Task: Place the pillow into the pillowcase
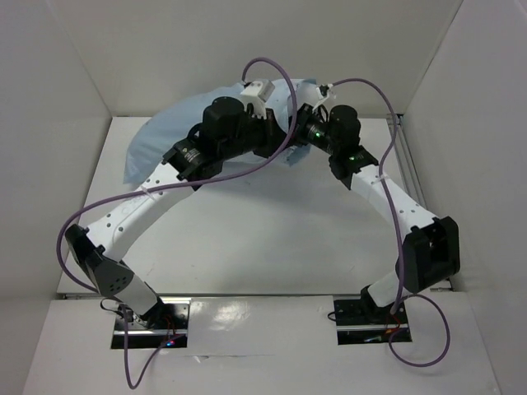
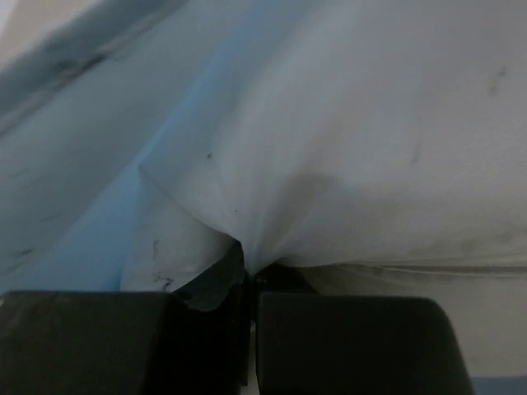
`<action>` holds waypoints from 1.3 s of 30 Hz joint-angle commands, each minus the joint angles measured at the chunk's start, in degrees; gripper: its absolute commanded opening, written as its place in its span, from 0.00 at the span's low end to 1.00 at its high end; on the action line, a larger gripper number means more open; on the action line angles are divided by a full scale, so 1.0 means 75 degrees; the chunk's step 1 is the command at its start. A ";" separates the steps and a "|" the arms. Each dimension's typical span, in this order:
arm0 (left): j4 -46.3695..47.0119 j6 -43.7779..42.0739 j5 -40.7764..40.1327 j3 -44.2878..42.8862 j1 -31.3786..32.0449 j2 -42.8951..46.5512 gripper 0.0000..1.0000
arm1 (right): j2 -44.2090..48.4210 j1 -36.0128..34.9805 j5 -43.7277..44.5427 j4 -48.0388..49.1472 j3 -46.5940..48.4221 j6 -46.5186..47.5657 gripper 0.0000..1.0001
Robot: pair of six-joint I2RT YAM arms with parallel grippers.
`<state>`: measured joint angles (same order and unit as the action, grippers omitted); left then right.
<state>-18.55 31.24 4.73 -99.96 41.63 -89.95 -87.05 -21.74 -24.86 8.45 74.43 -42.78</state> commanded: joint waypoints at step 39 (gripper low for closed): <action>-0.0539 0.0076 0.1643 -0.1800 0.0321 0.0767 0.00 | 0.4411 -0.0196 0.4663 -0.6028 -0.1767 0.3267 0.93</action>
<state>-29.17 33.08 17.65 -109.12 44.40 -88.18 -52.27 -23.00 6.22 -35.66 62.08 -22.41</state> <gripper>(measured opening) 0.047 0.915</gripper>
